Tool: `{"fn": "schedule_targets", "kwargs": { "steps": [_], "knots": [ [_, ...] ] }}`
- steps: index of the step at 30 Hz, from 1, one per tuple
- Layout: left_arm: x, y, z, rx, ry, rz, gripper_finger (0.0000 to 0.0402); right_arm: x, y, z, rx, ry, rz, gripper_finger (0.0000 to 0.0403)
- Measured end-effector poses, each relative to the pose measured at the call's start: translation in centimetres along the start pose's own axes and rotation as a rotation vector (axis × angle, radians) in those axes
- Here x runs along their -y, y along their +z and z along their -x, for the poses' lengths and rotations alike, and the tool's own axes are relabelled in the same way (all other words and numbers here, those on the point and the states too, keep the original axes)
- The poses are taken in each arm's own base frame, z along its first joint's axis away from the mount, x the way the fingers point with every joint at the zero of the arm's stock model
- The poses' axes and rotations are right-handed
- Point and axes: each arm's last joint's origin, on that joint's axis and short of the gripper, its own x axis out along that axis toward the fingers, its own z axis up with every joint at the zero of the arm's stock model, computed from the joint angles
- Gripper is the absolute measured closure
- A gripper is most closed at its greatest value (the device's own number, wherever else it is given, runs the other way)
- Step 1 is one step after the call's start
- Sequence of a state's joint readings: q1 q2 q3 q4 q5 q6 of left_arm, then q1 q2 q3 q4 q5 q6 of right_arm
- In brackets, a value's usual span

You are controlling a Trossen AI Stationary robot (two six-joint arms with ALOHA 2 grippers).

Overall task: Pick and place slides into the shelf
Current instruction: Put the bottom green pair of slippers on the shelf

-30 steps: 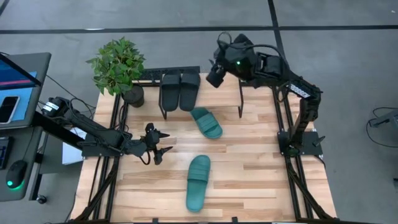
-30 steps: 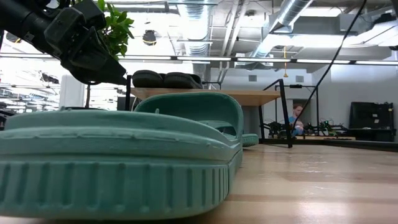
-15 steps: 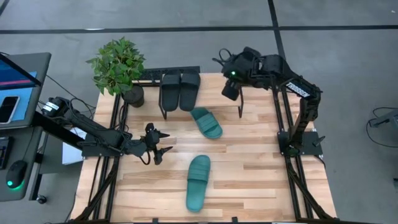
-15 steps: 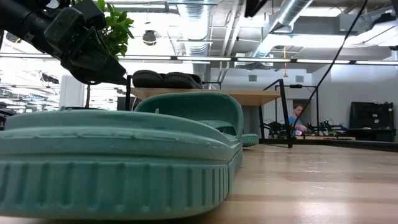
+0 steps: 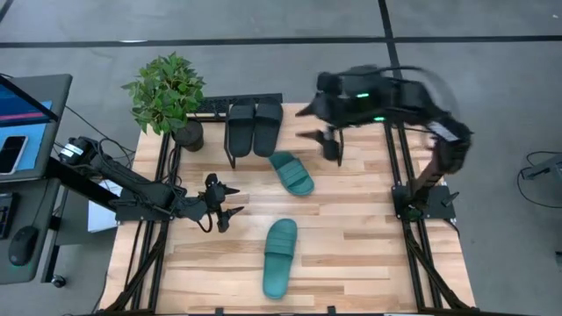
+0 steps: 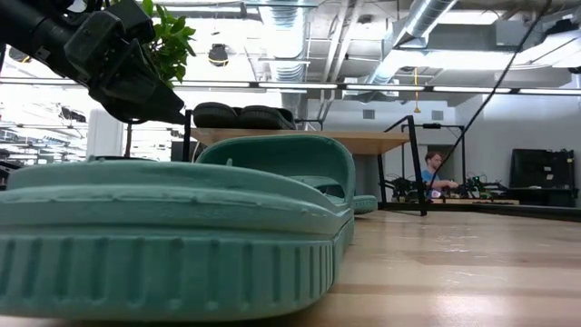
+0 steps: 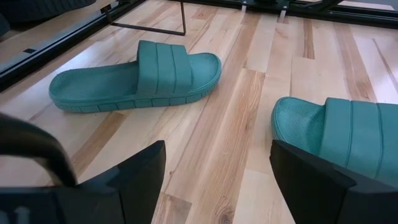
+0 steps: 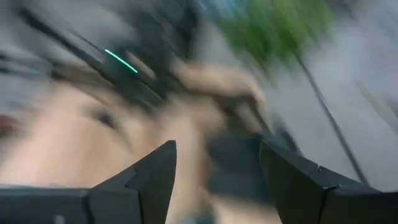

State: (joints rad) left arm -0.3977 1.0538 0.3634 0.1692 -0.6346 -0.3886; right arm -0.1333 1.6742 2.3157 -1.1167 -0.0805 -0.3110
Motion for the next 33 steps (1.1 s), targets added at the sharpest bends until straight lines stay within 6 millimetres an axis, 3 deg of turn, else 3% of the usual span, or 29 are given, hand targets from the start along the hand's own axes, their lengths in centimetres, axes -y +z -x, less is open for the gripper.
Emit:
{"fn": "schedule_targets", "kwargs": {
  "steps": [4, 9, 14, 24, 33],
  "knots": [
    [0.0, 0.0, 0.0, -0.002, 0.001, -0.001, 0.0127, -1.1, 0.7, 2.9, 0.188, 0.142, 0.064, 0.0180],
    [0.0, 0.0, 0.0, -0.001, 0.001, -0.001, 0.0127, -2.3, -1.5, 3.2, 0.218, 0.152, 0.034, 0.0182],
    [0.0, 0.0, 0.0, -0.002, 0.001, -0.001, 0.0127, -3.0, -6.8, 2.7, 0.300, 0.088, 0.011, 0.0181],
    [0.0, 0.0, 0.0, -0.002, 0.001, -0.001, 0.0127, -5.6, -18.2, 4.2, 0.429, 0.020, -0.129, 0.0183],
    [0.0, 0.0, 0.0, -0.001, 0.001, -0.001, 0.0127, -7.7, -24.9, 2.1, 0.411, 0.038, -0.179, 0.0185]
  ]
}}
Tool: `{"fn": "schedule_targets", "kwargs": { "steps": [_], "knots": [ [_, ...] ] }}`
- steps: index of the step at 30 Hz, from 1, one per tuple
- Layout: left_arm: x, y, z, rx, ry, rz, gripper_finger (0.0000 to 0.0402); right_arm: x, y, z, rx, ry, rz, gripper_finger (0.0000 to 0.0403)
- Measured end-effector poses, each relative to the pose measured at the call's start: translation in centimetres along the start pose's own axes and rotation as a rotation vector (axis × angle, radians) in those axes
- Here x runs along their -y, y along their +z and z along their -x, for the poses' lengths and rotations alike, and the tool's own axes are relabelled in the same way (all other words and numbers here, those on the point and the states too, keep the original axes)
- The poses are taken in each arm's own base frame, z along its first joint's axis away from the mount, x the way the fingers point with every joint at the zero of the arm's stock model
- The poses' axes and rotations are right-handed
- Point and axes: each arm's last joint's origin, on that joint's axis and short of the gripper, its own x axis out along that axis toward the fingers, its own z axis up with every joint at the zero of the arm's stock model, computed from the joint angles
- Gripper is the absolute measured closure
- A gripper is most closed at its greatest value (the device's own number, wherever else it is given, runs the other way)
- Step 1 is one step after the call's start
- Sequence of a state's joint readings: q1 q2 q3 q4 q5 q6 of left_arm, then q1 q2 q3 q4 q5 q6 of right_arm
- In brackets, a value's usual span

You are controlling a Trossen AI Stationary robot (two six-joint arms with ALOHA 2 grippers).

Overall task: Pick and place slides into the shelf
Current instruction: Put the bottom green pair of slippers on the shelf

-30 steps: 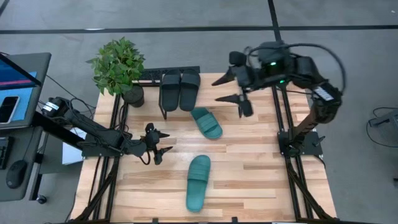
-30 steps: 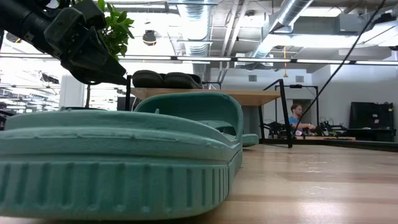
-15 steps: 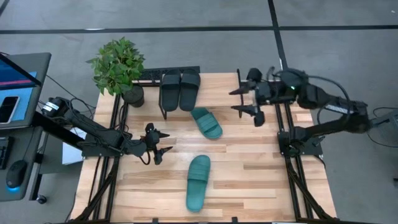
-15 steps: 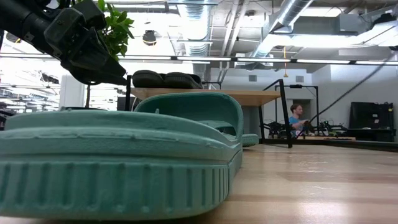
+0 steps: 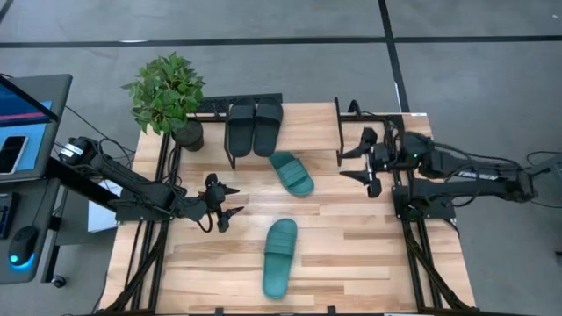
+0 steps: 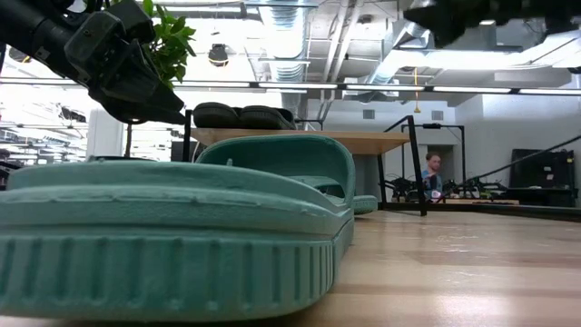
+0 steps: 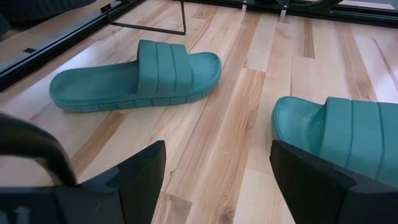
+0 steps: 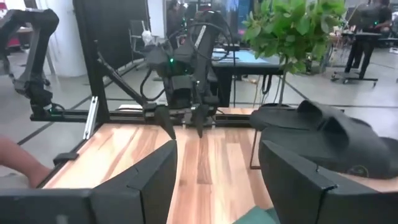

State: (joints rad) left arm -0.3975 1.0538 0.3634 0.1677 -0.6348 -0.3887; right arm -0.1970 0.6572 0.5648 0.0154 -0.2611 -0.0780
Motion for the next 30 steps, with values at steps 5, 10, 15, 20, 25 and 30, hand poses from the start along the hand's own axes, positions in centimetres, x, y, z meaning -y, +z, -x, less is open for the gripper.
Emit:
{"fn": "schedule_targets", "kwargs": {
  "steps": [5, 10, 15, 20, 25, 30],
  "knots": [
    [0.0, 0.0, 0.0, 0.001, 0.000, 0.001, 0.0127, -0.1, -3.3, -0.5, -0.007, -0.001, -0.002, 0.0186],
    [0.0, 0.0, 0.0, 0.001, -0.001, 0.001, 0.0127, -0.3, -5.6, -0.6, 0.026, 0.000, 0.006, 0.0185],
    [0.0, 0.0, 0.0, 0.001, -0.001, 0.001, 0.0127, -0.6, -7.4, -0.5, 0.025, 0.005, 0.006, 0.0184],
    [0.0, 0.0, 0.0, 0.001, -0.001, 0.001, 0.0127, -0.6, -8.6, -0.4, -0.002, -0.008, -0.001, 0.0184],
    [0.0, 0.0, 0.0, 0.001, -0.001, 0.001, 0.0127, -0.6, -9.0, -0.4, -0.015, -0.028, 0.003, 0.0184],
    [0.0, 0.0, 0.0, 0.001, -0.001, 0.001, 0.0127, -0.5, -9.1, -0.4, -0.023, -0.036, -0.015, 0.0183]
  ]
}}
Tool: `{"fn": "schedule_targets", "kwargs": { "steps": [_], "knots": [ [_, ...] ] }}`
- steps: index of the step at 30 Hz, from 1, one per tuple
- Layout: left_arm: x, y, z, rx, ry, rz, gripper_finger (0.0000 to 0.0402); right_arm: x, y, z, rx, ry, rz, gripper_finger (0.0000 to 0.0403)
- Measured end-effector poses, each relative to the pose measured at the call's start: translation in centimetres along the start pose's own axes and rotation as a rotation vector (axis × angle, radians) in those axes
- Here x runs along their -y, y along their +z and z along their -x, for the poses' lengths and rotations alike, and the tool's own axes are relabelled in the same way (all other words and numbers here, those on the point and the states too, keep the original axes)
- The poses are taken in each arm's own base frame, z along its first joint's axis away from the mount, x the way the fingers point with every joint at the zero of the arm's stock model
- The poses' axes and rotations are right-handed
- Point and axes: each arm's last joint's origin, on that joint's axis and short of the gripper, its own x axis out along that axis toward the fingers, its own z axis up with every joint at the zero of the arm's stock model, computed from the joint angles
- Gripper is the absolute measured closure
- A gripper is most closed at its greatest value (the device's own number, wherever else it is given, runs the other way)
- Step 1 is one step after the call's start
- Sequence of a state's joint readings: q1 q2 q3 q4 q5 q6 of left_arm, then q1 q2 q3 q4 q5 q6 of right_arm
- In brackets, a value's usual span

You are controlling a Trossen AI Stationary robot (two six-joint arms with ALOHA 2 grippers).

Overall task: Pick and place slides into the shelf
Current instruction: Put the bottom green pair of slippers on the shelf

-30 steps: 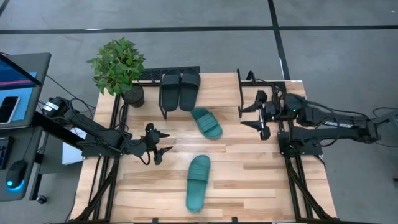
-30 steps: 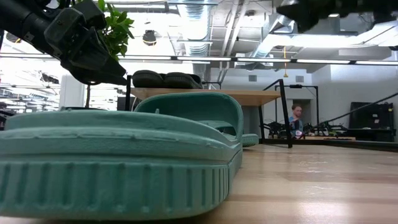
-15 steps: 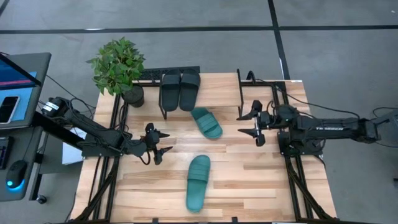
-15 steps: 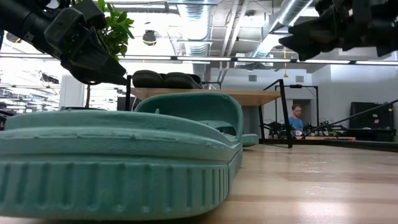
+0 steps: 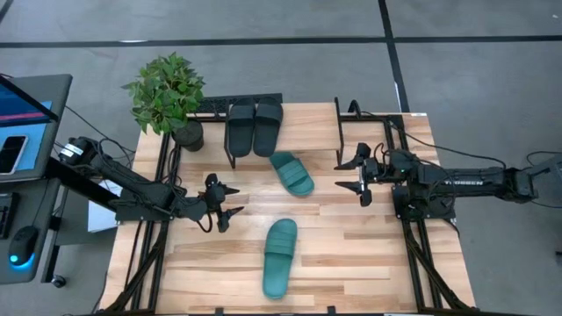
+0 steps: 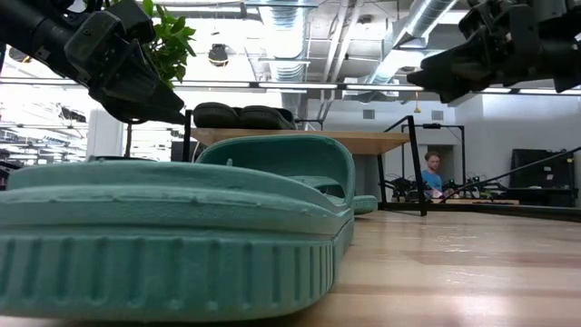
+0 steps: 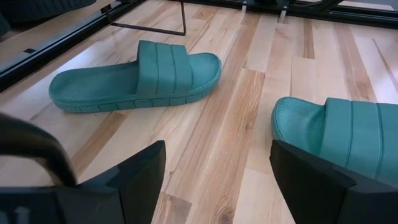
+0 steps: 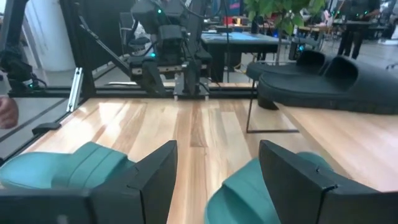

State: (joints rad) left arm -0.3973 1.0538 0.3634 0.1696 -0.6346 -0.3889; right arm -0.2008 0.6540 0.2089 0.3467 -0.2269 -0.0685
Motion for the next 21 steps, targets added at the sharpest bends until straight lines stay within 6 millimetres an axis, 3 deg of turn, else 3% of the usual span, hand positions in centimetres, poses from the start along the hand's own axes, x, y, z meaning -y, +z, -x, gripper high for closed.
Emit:
{"fn": "schedule_targets", "kwargs": {
  "steps": [21],
  "knots": [
    [0.00, 0.00, 0.00, 0.000, 0.000, 0.000, 0.0127, -0.09, -0.62, -0.13, -0.060, 0.012, -0.058, 0.0188]
  ]
}}
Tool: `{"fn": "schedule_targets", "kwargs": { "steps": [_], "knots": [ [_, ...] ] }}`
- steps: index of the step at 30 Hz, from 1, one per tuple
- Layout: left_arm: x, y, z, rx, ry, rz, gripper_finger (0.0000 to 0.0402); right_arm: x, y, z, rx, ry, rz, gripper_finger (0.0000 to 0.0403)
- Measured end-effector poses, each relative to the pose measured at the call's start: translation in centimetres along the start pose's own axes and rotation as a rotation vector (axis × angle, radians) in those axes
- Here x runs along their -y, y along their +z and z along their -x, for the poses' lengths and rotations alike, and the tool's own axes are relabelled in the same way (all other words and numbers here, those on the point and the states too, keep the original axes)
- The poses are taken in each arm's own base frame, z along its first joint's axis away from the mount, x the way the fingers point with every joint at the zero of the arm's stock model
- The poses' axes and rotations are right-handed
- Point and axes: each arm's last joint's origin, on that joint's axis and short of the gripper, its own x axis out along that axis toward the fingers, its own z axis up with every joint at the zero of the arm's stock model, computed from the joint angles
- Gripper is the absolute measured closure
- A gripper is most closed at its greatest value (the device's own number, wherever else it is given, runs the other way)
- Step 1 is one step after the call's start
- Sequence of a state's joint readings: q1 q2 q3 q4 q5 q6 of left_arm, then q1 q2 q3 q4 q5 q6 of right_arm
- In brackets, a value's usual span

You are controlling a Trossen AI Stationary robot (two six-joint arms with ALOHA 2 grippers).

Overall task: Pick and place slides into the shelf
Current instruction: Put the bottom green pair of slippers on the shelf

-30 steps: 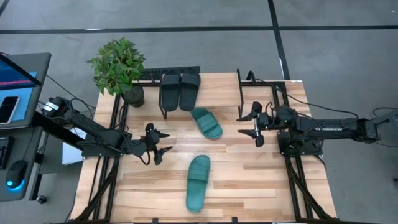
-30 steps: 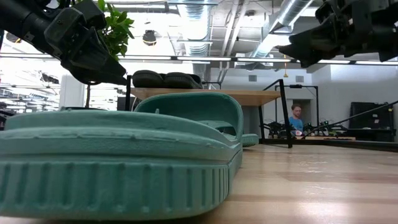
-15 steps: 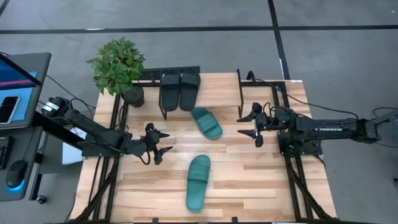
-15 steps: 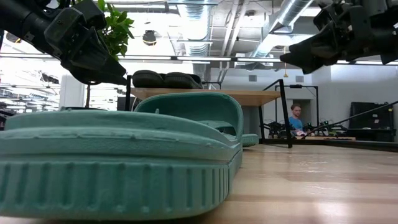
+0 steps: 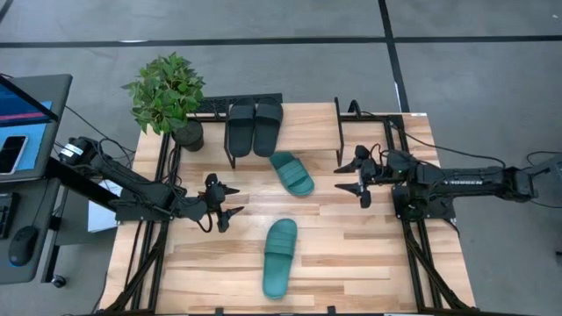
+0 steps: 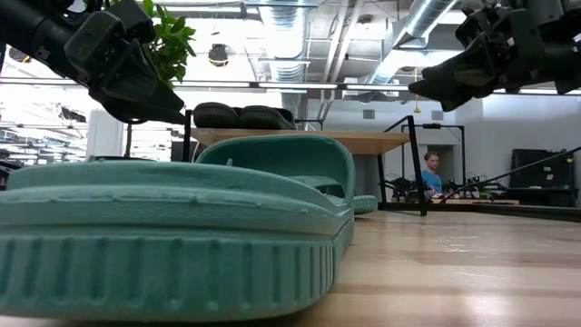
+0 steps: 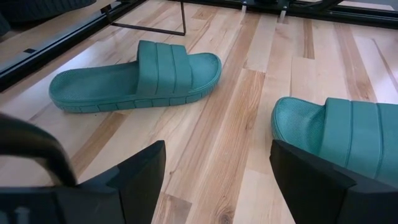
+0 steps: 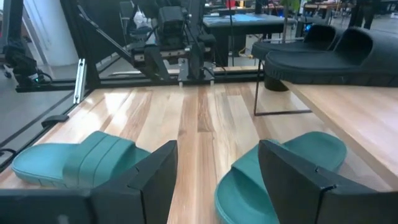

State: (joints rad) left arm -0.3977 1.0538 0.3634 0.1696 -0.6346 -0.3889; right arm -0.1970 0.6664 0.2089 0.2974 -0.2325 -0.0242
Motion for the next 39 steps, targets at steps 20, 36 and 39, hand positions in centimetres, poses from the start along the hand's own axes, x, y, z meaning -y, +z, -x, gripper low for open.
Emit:
{"fn": "schedule_targets", "kwargs": {
  "steps": [20, 36, 39],
  "knots": [
    [0.02, 0.03, 0.00, 0.003, -0.001, 0.016, 0.0127, 0.11, -0.55, -0.52, -0.044, 0.002, -0.010, 0.0188],
    [-0.01, 0.01, 0.00, 0.003, 0.006, 0.045, 0.0127, 0.10, -0.55, -0.52, -0.044, 0.003, -0.010, 0.0188],
    [-0.08, -0.18, -0.01, -0.016, 0.008, 0.028, 0.0127, 0.11, -0.54, -0.52, -0.044, 0.003, -0.010, 0.0188]
  ]
}}
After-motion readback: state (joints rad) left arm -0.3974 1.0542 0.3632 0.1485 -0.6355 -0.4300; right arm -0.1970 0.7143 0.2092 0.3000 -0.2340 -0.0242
